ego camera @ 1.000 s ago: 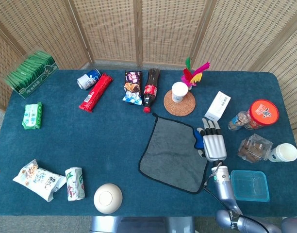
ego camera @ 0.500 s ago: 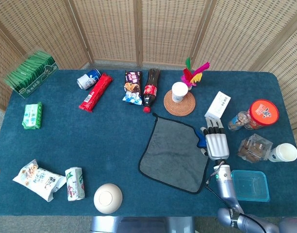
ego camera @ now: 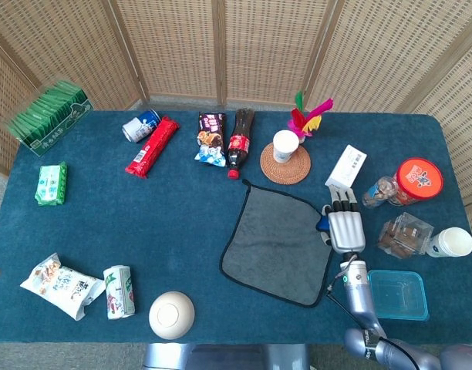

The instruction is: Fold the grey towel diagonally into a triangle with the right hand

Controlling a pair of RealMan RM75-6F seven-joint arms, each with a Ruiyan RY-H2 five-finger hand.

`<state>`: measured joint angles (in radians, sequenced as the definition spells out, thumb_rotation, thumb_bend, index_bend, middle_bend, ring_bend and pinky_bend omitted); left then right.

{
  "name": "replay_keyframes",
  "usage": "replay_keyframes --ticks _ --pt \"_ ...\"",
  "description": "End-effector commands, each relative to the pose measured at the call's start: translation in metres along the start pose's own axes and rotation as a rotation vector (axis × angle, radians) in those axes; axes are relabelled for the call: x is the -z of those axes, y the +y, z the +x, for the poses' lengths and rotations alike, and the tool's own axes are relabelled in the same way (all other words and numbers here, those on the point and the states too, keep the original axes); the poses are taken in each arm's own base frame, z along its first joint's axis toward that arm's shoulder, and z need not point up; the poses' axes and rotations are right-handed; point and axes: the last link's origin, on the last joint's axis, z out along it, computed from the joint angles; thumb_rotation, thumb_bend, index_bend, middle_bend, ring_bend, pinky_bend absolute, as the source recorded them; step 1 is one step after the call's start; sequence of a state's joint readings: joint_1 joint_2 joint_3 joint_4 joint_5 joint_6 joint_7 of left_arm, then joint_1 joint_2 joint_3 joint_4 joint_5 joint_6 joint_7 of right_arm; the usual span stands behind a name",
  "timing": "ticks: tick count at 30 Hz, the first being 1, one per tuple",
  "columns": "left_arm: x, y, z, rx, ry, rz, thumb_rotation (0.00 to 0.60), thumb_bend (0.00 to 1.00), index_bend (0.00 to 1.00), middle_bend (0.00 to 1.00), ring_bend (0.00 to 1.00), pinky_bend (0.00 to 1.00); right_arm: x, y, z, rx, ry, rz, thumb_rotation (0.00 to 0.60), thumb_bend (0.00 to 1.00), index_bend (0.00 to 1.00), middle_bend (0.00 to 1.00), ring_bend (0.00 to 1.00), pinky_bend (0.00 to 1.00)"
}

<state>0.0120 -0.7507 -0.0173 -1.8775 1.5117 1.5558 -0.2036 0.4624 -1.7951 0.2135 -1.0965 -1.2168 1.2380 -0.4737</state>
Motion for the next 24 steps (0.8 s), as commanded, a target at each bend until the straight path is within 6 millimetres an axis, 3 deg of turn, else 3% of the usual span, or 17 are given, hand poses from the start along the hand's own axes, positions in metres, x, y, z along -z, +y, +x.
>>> replay_keyframes --ticks 1,11,24 --pt "0.0001 0.0001 -0.0001 0.001 -0.001 0.0 0.6 0.31 0.0 0.0 0.0 0.01 -0.0008 -0.0001 -0.0001 0.0 0.001 -0.004 0.6 0.3 0.43 0.0 0.0 0.0" --pt "0.0004 0.0004 -0.0004 0.0 -0.004 -0.003 0.6 0.31 0.0 0.0 0.0 0.01 -0.0006 -0.0019 -0.0025 -0.005 -0.007 -0.008 0.6 0.41 0.5 0.0 0.0 0.0" --pt "0.0015 0.001 -0.0005 -0.001 -0.007 -0.008 0.6 0.31 0.0 0.0 0.0 0.01 0.0076 -0.0021 -0.0013 -0.043 -0.005 -0.002 0.6 0.43 0.63 0.01 0.0 0.0"
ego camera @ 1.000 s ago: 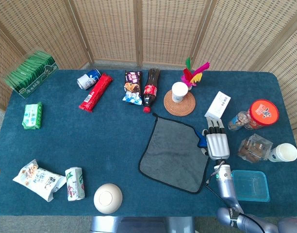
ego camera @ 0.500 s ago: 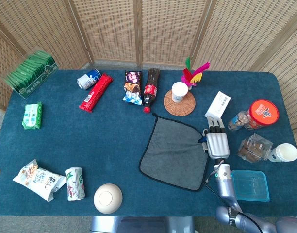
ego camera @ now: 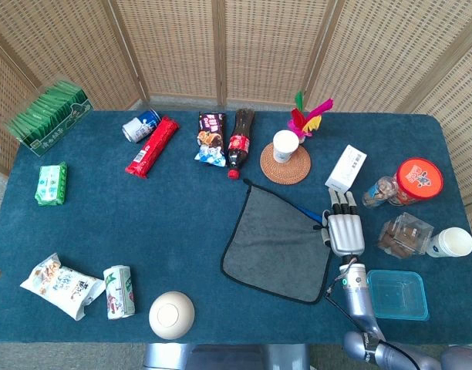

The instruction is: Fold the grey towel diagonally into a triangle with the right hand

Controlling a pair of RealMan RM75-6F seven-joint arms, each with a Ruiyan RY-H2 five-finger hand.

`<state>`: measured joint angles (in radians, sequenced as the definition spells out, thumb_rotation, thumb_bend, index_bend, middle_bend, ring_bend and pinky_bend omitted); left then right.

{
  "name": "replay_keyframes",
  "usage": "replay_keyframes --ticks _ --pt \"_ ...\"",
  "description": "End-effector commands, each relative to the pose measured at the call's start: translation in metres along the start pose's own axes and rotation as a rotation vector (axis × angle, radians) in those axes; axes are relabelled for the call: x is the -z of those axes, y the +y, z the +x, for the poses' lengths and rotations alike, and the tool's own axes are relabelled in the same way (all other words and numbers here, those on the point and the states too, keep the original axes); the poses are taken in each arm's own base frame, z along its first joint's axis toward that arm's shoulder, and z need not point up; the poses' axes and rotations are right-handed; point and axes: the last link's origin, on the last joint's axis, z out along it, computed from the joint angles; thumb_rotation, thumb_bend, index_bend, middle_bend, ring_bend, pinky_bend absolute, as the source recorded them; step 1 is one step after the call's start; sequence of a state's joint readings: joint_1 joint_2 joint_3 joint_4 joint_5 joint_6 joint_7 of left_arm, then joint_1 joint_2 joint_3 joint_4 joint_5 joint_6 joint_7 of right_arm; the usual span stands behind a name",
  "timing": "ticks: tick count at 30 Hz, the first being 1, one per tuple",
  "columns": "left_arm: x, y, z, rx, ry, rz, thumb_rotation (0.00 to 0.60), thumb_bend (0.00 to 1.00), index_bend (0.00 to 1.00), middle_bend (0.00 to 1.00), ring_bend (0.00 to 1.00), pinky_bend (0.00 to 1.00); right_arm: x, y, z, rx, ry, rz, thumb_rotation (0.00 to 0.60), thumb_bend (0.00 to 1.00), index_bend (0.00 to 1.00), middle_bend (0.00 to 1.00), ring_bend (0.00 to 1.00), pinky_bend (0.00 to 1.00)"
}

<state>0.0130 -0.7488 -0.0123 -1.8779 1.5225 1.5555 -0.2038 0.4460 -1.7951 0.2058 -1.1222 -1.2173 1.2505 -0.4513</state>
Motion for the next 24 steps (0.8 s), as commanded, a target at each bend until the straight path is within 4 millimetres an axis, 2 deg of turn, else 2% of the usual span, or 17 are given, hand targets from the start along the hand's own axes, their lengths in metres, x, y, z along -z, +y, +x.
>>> replay_keyframes --ticks 1,4,6,12,17,24 --pt "0.0 0.0 0.0 0.0 0.0 -0.001 0.6 0.31 0.0 0.0 0.0 0.01 0.001 0.0 0.0 -0.002 0.003 0.001 0.6 0.43 0.63 0.01 0.0 0.0" --pt "0.001 0.0 0.0 0.002 0.001 0.0 0.6 0.31 0.0 0.0 0.0 0.01 0.002 -0.001 0.001 -0.013 0.006 0.006 0.6 0.44 0.64 0.01 0.0 0.0" --pt "0.001 0.0 0.0 0.001 -0.001 -0.002 0.6 0.31 0.0 0.0 0.0 0.01 0.007 -0.008 0.004 -0.08 -0.004 0.024 0.6 0.44 0.64 0.01 0.0 0.0" --pt "0.0 0.0 0.0 0.0 -0.004 -0.003 0.6 0.31 0.0 0.0 0.0 0.01 0.013 -0.019 0.012 -0.126 -0.008 0.07 0.6 0.44 0.65 0.02 0.0 0.0" --pt "0.0 0.0 0.0 -0.002 -0.005 -0.003 0.6 0.31 0.0 0.0 0.0 0.01 0.022 -0.041 0.022 -0.189 -0.024 0.146 0.6 0.44 0.65 0.02 0.0 0.0" --pt "0.0 0.0 0.0 -0.001 -0.003 -0.001 0.6 0.31 0.0 0.0 0.0 0.01 0.03 -0.062 0.031 -0.217 -0.04 0.214 0.6 0.44 0.65 0.02 0.0 0.0"
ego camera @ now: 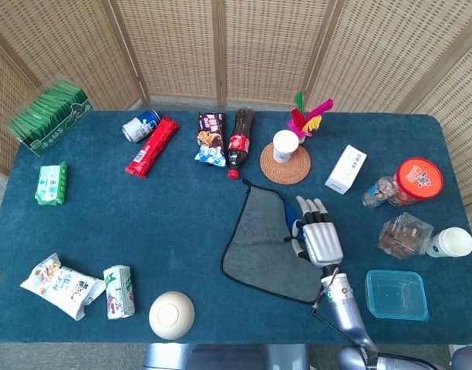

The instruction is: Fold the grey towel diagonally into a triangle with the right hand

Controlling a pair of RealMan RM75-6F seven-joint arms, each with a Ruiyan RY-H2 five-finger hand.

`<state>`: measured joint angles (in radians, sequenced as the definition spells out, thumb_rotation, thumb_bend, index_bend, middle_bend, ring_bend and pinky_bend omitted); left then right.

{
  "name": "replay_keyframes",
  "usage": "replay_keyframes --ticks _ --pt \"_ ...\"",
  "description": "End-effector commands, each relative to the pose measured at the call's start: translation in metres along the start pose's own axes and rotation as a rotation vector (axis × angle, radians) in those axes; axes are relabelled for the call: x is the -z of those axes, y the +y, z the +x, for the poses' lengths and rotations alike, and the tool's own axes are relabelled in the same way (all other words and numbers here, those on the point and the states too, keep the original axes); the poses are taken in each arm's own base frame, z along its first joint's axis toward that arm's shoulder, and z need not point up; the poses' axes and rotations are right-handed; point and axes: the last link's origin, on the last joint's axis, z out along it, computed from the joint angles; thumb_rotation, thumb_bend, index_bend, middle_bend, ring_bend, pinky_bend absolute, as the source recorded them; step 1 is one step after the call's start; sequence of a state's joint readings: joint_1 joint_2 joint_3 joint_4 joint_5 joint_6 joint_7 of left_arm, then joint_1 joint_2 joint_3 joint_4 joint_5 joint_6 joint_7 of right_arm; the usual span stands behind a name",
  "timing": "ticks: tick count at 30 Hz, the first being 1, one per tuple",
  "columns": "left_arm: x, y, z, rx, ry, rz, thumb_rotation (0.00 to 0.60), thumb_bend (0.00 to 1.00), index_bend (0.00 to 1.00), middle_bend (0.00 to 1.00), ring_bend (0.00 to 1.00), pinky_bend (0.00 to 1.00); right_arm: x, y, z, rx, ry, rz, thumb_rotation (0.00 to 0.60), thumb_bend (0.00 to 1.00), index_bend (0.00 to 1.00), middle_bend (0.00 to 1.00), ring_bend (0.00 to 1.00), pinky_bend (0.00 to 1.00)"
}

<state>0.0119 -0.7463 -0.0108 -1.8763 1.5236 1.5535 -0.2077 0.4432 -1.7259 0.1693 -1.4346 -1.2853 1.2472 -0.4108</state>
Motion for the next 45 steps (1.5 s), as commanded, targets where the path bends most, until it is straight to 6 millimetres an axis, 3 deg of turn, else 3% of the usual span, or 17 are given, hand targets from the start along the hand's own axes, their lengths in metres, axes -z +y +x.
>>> replay_keyframes --ticks 1,13,29,45 --pt "0.0 0.0 0.0 -0.001 -0.001 0.0 0.6 0.31 0.0 0.0 0.0 0.01 0.001 -0.009 0.001 0.008 -0.01 0.037 0.6 0.44 0.65 0.02 0.0 0.0" --pt "-0.001 0.0 -0.001 -0.001 -0.004 0.001 0.6 0.31 0.0 0.0 0.0 0.01 0.001 -0.032 0.001 -0.018 -0.047 0.117 0.6 0.44 0.66 0.03 0.0 0.0" --pt "-0.007 -0.003 -0.002 -0.002 -0.005 0.025 0.6 0.31 0.0 0.0 0.0 0.01 0.006 -0.088 -0.016 -0.067 -0.144 0.245 0.6 0.44 0.68 0.03 0.0 0.0" --pt "-0.009 -0.002 -0.005 -0.012 -0.018 0.027 0.6 0.31 0.0 0.0 0.0 0.01 0.003 -0.105 -0.019 -0.097 -0.167 0.258 0.6 0.44 0.69 0.03 0.0 0.0"
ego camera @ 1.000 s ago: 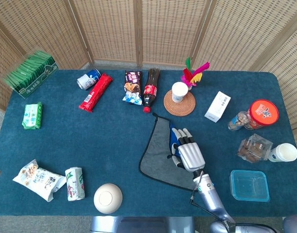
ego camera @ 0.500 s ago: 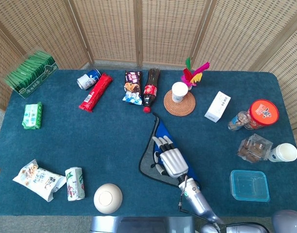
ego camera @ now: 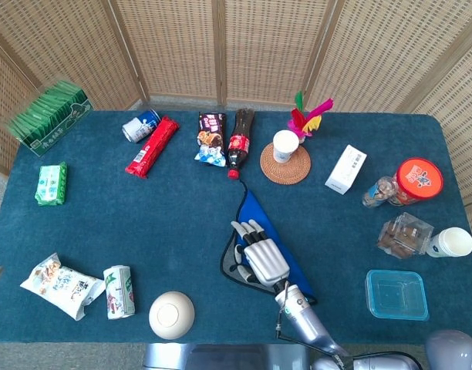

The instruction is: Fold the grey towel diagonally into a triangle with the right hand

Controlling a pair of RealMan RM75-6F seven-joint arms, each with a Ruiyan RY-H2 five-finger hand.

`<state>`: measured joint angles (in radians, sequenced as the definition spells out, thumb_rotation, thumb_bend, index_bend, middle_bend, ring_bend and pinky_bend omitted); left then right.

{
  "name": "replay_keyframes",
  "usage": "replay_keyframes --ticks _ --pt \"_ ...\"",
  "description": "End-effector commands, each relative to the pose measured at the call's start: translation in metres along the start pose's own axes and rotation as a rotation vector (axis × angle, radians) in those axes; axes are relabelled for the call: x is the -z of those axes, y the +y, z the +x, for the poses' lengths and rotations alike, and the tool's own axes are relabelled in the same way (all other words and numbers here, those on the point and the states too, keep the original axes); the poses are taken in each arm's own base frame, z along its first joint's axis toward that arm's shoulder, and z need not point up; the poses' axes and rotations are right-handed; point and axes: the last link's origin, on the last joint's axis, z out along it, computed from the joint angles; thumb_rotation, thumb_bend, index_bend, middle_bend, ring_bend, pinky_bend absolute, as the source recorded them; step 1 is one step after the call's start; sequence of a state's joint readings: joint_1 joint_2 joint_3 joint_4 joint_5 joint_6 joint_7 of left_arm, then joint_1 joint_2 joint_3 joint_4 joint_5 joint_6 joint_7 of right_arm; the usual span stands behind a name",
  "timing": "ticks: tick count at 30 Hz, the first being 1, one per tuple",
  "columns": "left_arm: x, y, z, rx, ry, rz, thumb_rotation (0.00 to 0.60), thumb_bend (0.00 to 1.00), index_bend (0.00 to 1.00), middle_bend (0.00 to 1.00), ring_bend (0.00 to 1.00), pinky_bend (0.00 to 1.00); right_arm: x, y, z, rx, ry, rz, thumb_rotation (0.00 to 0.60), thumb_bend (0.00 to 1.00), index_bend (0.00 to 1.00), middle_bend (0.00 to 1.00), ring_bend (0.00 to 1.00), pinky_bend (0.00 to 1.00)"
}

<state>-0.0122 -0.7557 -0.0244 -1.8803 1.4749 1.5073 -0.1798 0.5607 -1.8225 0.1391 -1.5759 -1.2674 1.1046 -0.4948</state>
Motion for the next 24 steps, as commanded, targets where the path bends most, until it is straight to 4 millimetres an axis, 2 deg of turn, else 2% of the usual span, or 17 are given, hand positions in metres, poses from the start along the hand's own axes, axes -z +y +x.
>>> replay_keyframes --ticks 1,10,24 --pt "0.0 0.0 0.0 0.0 -0.001 0.0 0.6 0.31 0.0 0.0 0.0 0.01 -0.004 -0.002 -0.002 -0.004 -0.007 -0.008 0.6 0.44 0.69 0.03 0.0 0.0" --pt "0.0 -0.001 0.001 0.002 0.002 0.004 0.6 0.31 0.0 0.0 0.0 0.01 -0.007 -0.008 -0.009 -0.003 -0.021 -0.012 0.6 0.44 0.69 0.03 0.0 0.0" --pt "-0.002 -0.001 0.001 0.006 -0.001 0.002 0.6 0.31 0.0 0.0 0.0 0.01 -0.009 -0.013 -0.004 -0.008 -0.015 -0.007 0.6 0.44 0.69 0.02 0.0 0.0"
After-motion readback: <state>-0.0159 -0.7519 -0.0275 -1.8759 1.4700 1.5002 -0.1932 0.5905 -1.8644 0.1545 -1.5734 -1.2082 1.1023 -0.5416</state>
